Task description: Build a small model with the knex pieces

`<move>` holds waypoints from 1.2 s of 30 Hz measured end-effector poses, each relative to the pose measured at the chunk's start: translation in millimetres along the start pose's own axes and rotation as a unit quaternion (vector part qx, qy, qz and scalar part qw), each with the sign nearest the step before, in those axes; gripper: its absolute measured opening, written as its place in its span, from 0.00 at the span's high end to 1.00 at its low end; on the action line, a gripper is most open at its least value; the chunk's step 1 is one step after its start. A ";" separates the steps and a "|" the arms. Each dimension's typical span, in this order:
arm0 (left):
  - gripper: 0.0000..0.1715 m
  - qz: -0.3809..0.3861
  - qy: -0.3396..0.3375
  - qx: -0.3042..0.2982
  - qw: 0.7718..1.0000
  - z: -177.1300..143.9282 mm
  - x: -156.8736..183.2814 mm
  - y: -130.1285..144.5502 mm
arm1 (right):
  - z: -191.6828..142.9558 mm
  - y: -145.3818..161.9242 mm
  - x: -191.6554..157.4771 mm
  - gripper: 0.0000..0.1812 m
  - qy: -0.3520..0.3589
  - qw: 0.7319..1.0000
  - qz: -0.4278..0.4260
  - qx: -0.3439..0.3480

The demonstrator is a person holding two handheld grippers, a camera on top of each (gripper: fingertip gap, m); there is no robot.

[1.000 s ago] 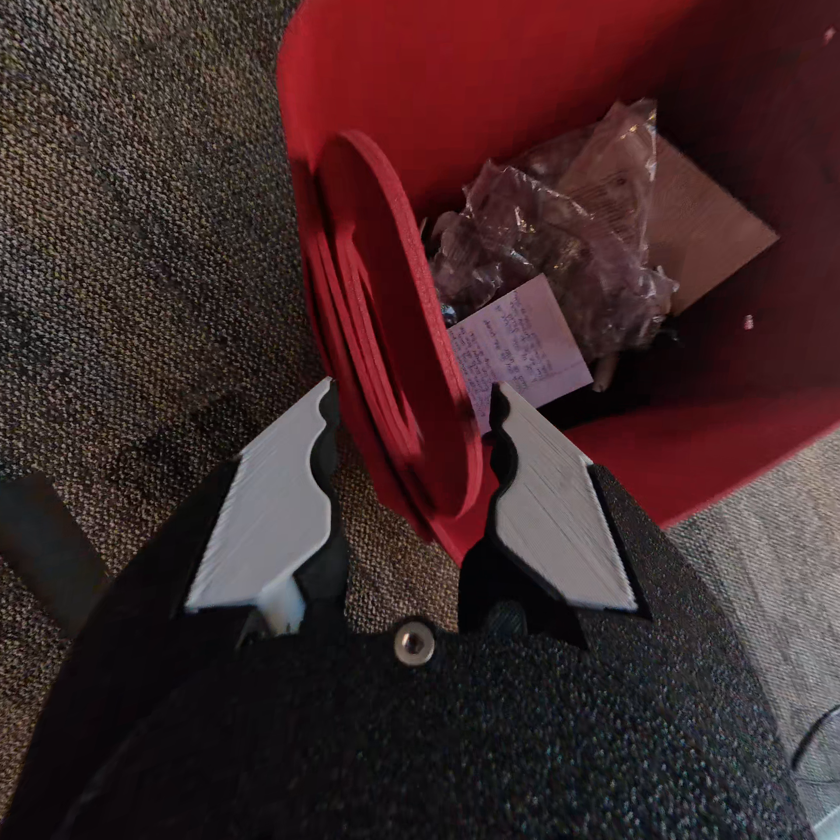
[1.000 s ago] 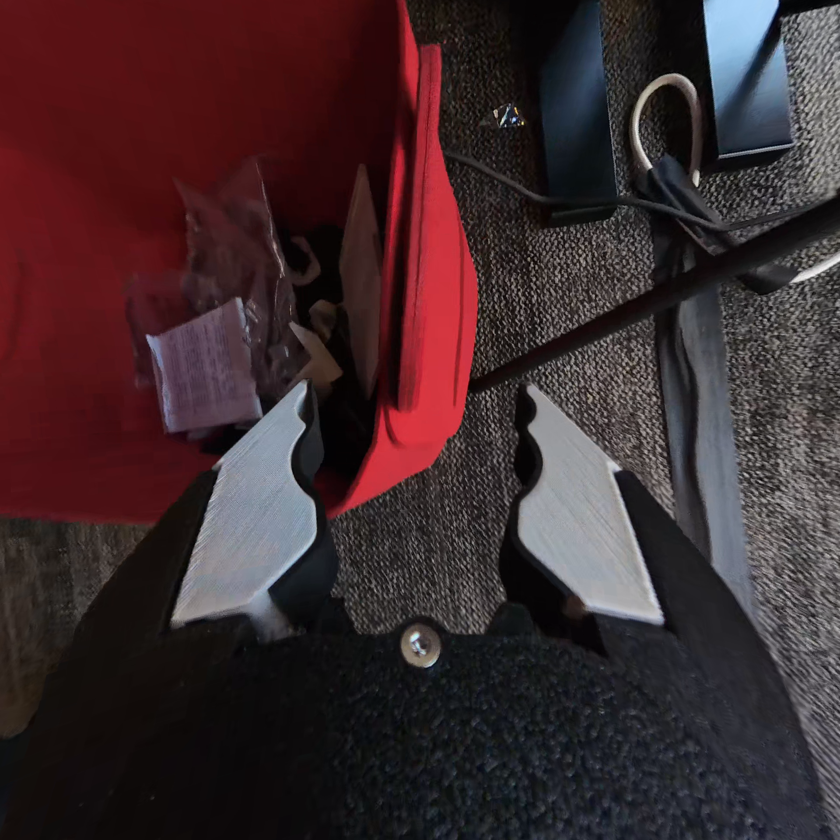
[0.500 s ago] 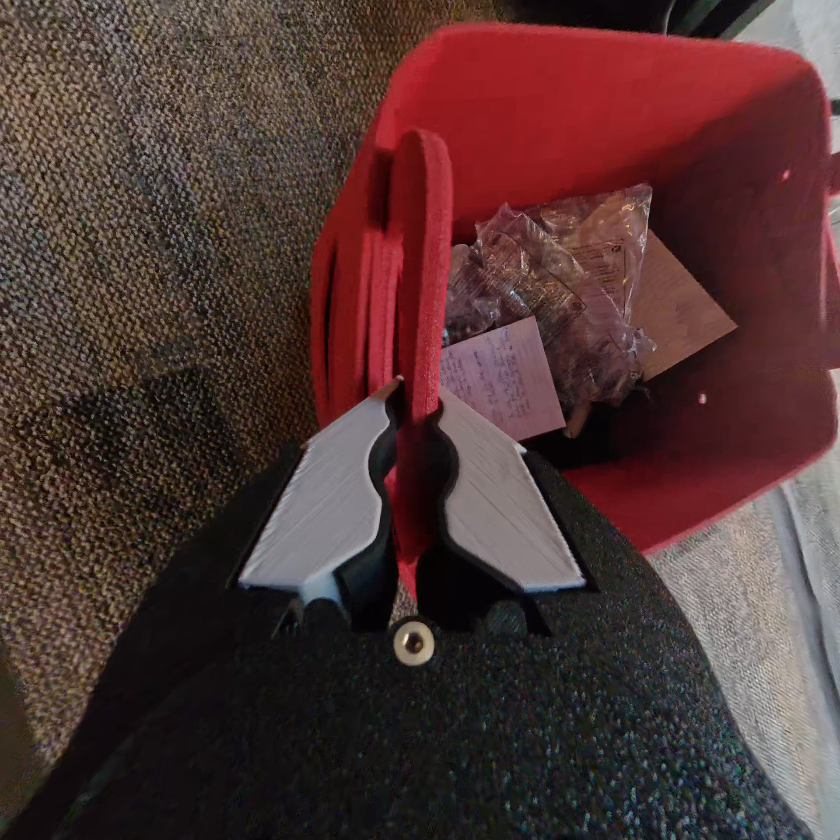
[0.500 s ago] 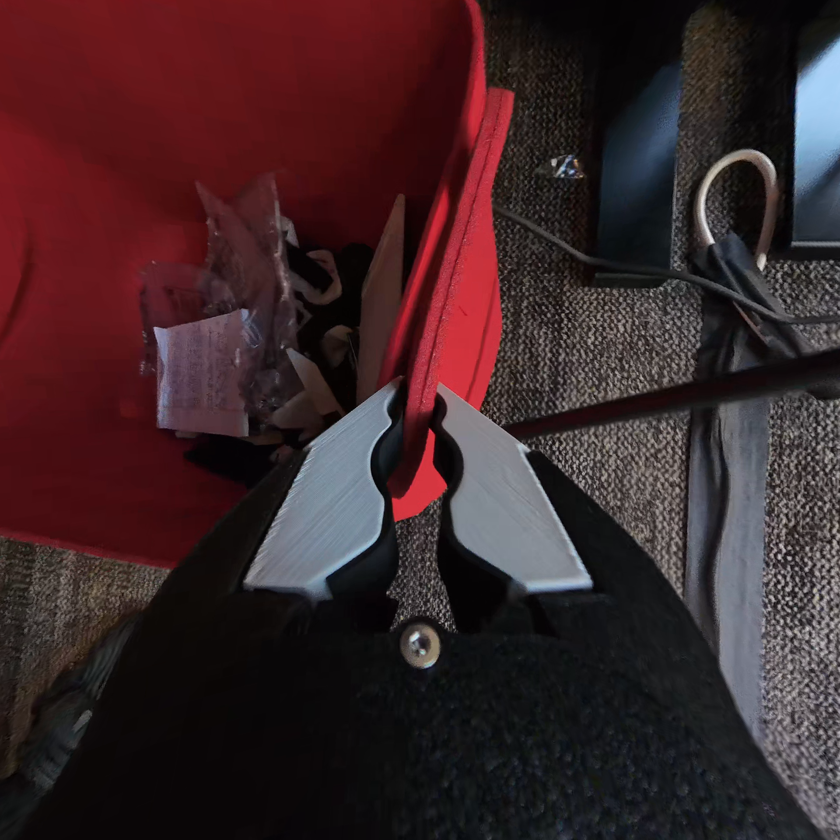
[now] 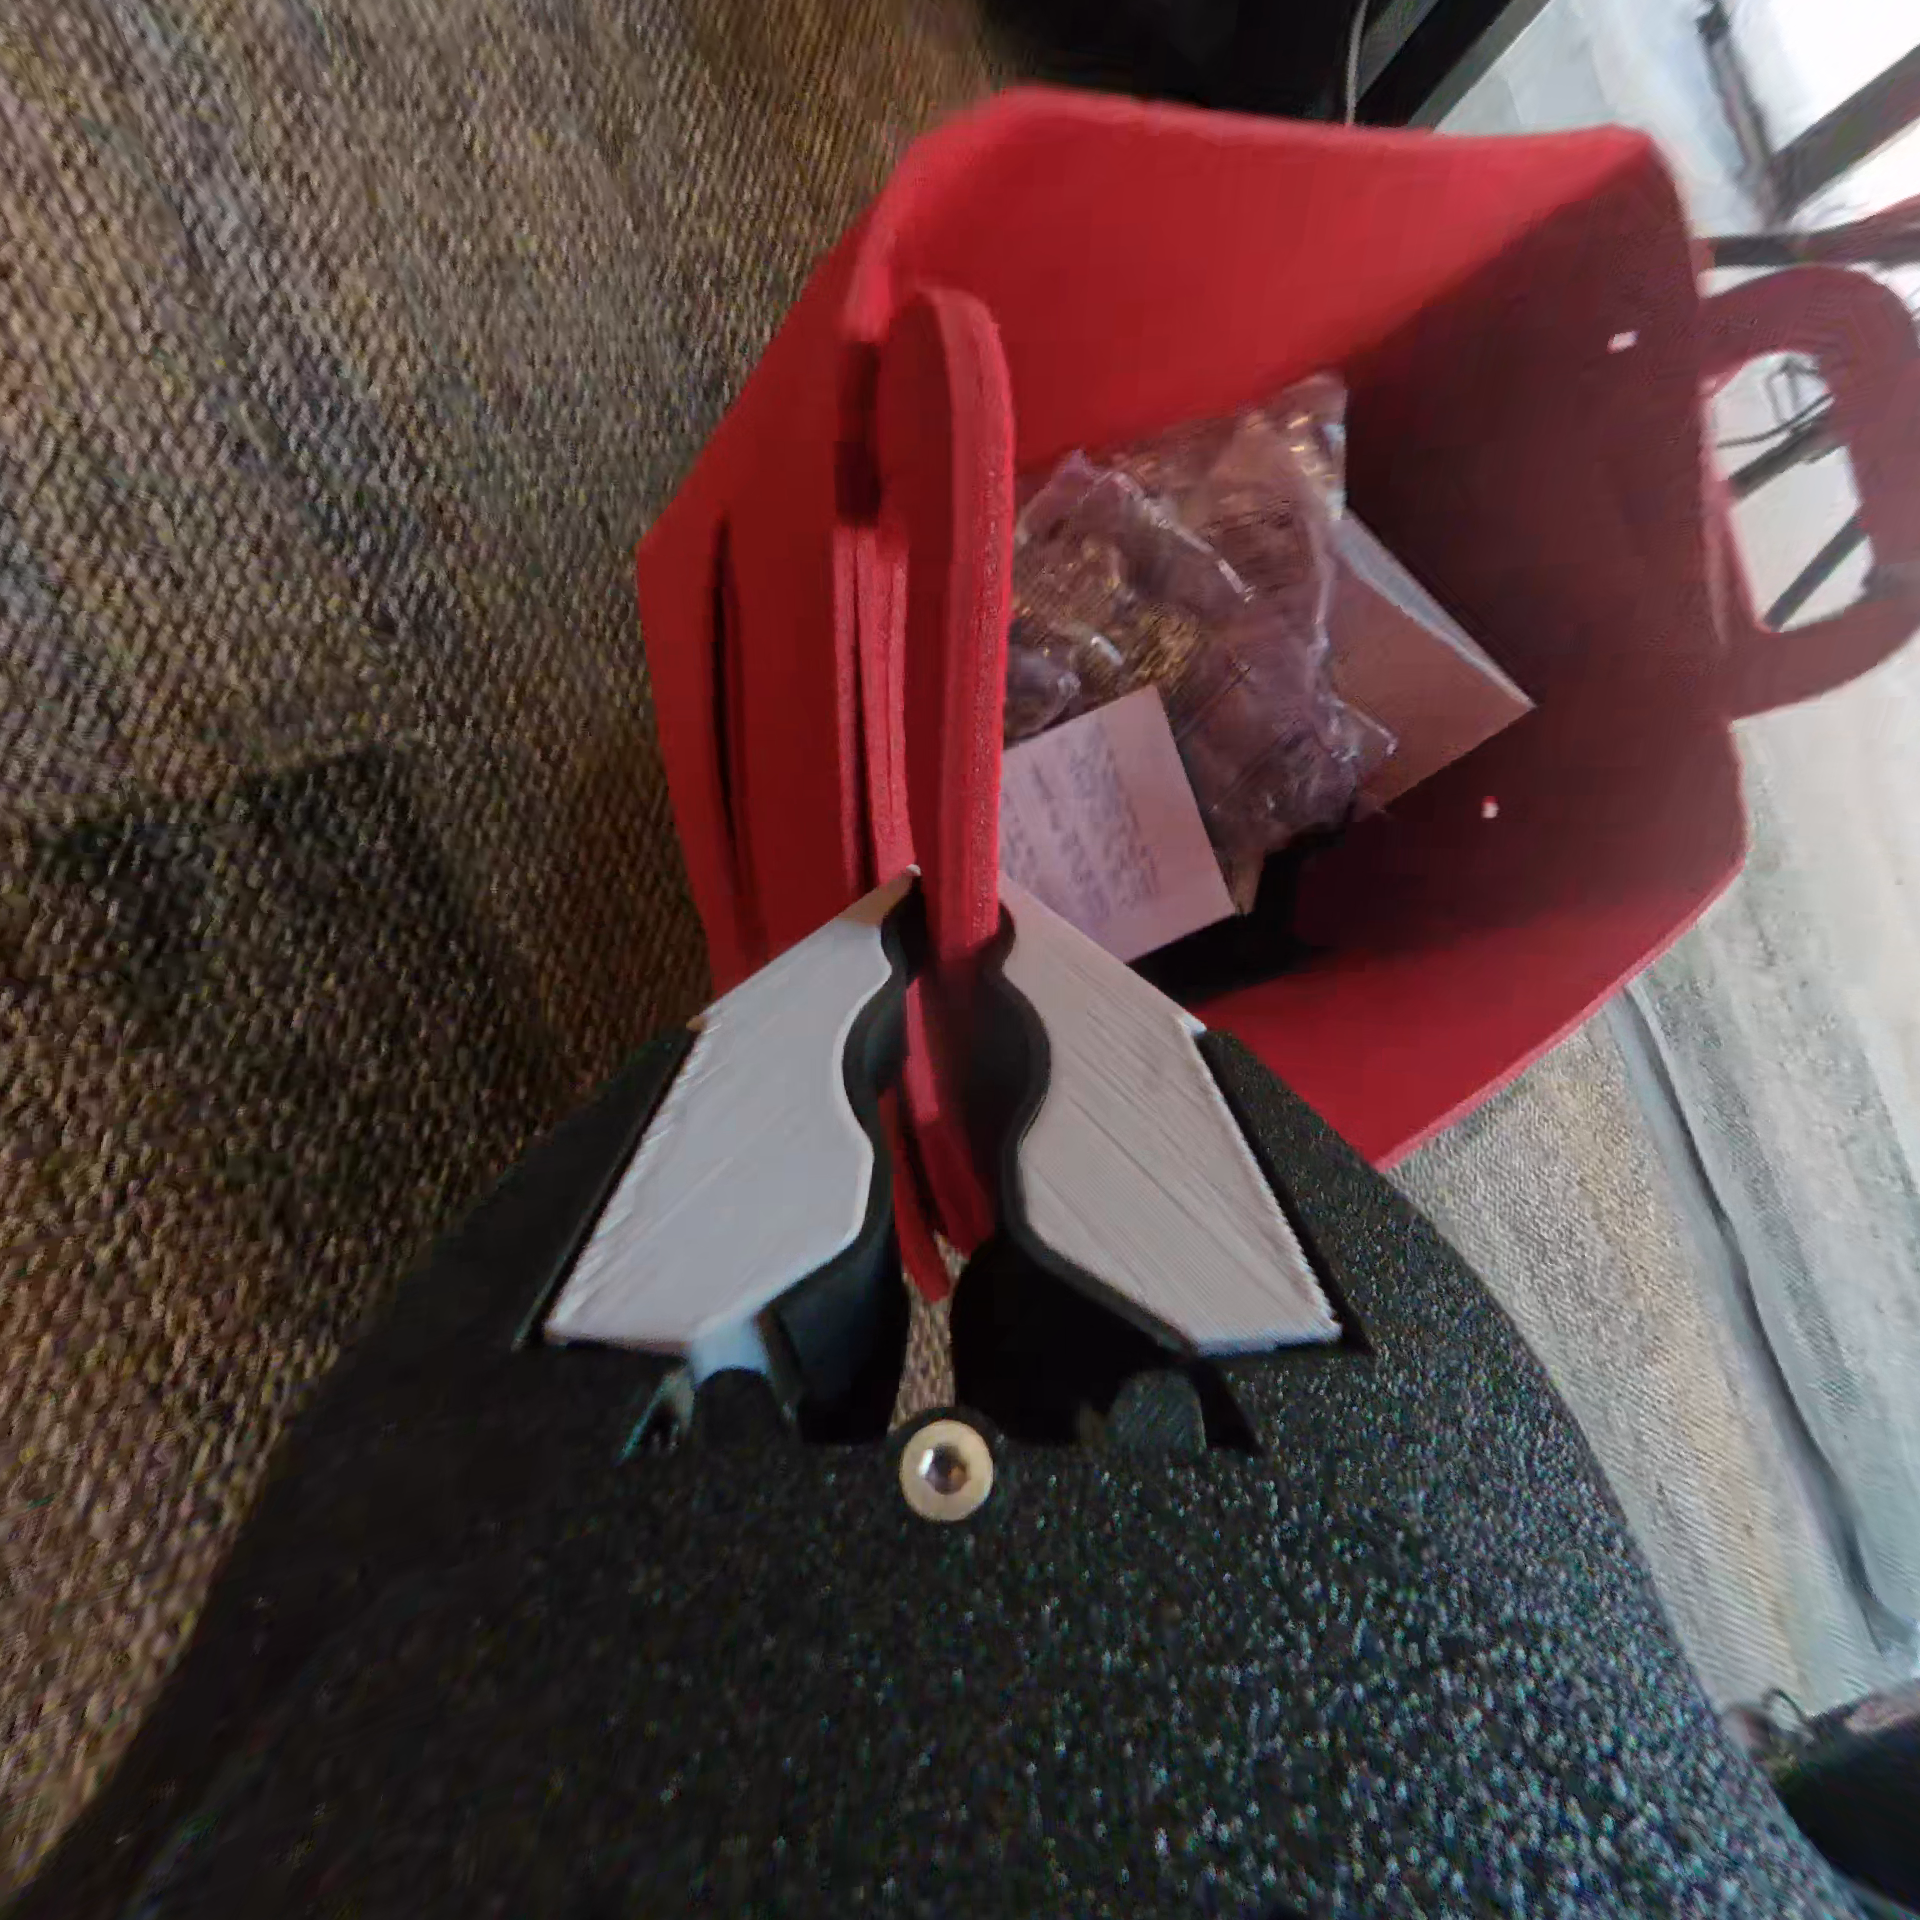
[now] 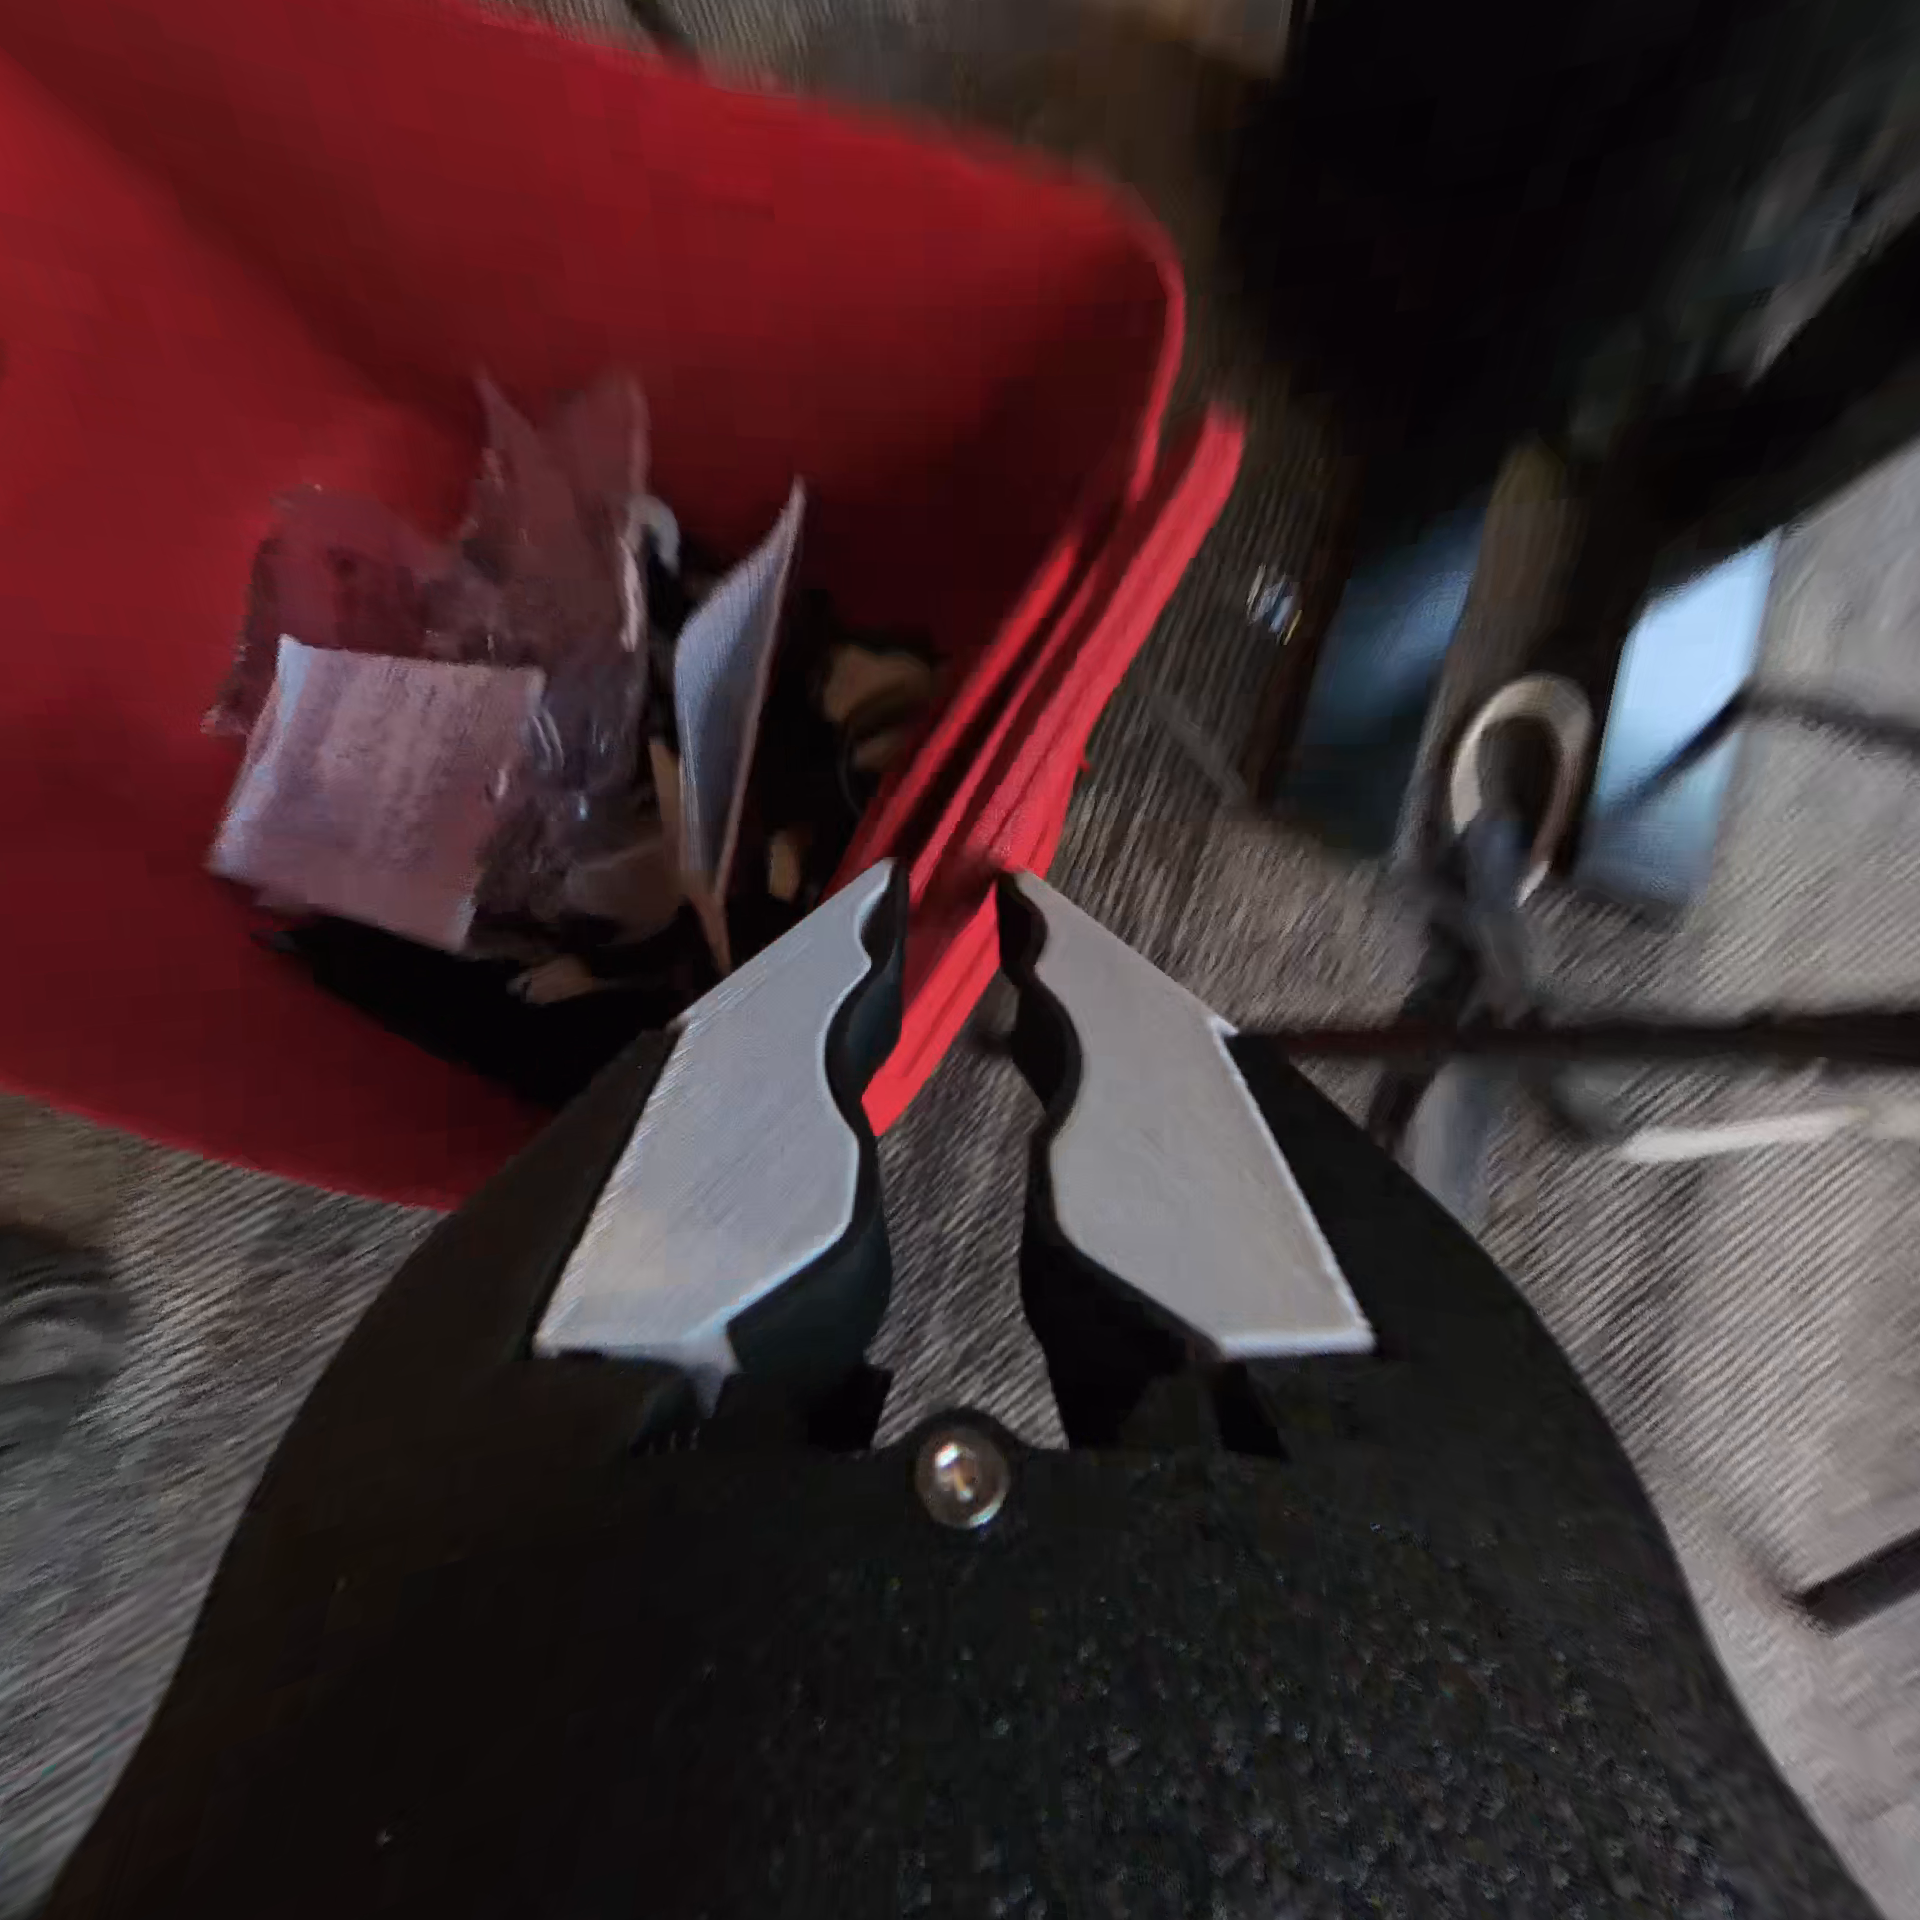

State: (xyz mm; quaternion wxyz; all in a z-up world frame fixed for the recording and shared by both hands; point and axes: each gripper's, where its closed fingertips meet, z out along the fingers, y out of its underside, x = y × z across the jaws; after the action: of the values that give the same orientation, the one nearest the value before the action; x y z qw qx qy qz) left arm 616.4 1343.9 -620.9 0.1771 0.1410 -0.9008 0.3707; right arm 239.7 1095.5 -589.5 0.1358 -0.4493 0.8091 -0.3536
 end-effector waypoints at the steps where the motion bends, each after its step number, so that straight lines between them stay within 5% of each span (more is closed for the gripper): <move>1: 0.97 0.011 0.013 0.007 1.000 6.3 4.6 -4.2 | -1.6 -27.6 -2.9 0.87 0.015 0.998 -0.052 0.030; 4: 0.96 0.038 0.022 0.044 0.998 21.1 9.5 -20.6 | 1.8 -103.5 -61.2 0.76 -0.027 0.973 -0.201 0.112; 6: 0.95 0.021 0.037 0.075 0.996 25.4 8.2 -29.1 | 35.2 -108.8 -131.1 0.70 -0.140 0.951 -0.265 0.080; 9: 0.93 0.003 0.071 0.103 0.992 24.9 8.8 -32.0 | 123.1 -57.9 -210.1 0.51 -0.258 0.886 -0.382 -0.046; 12: 0.93 0.001 0.090 0.116 0.989 21.3 10.6 -30.0 | 210.1 34.3 -240.0 0.28 -0.246 0.758 -0.581 -0.168; 15: 0.90 0.024 0.100 0.125 0.987 18.4 17.4 -24.5 | 245.5 112.5 -257.0 0.20 -0.215 0.633 -0.710 -0.220; 17: 0.90 0.038 0.106 0.128 0.985 16.5 21.5 -20.4 | 267.0 110.9 -258.3 0.24 -0.145 0.599 -0.765 -0.186; 18: 0.90 0.043 0.108 0.128 0.985 15.8 23.2 -18.7 | 268.8 107.4 -259.2 0.26 -0.150 0.616 -0.749 -0.193; 21: 0.90 0.047 0.083 0.128 0.987 16.4 20.0 -17.8 | 269.7 66.7 -242.1 0.60 -0.174 0.668 -0.703 -0.172; 23: 0.90 0.053 0.075 0.123 0.988 17.8 20.0 -19.2 | 263.3 37.0 -229.7 0.74 -0.217 0.739 -0.614 -0.171; 26: 0.90 0.074 0.069 0.119 0.988 22.6 21.1 -22.7 | 261.1 -36.6 -215.0 0.96 -0.201 0.809 -0.541 -0.113; 30: 0.89 0.081 0.058 0.117 0.988 30.0 16.1 -33.1 | 272.2 -101.9 -178.4 0.97 -0.179 0.874 -0.438 -0.112; 36: 0.87 0.085 0.048 0.123 0.988 27.1 12.7 -33.0 | 267.7 -114.8 -152.2 0.97 -0.170 0.906 -0.372 -0.111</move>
State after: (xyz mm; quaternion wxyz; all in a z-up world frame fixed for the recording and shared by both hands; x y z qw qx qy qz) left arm 611.8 1300.3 -613.1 0.1691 0.0665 -0.8475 0.4987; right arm 541.1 1060.5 -715.6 0.0791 -0.7829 0.5821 -0.2049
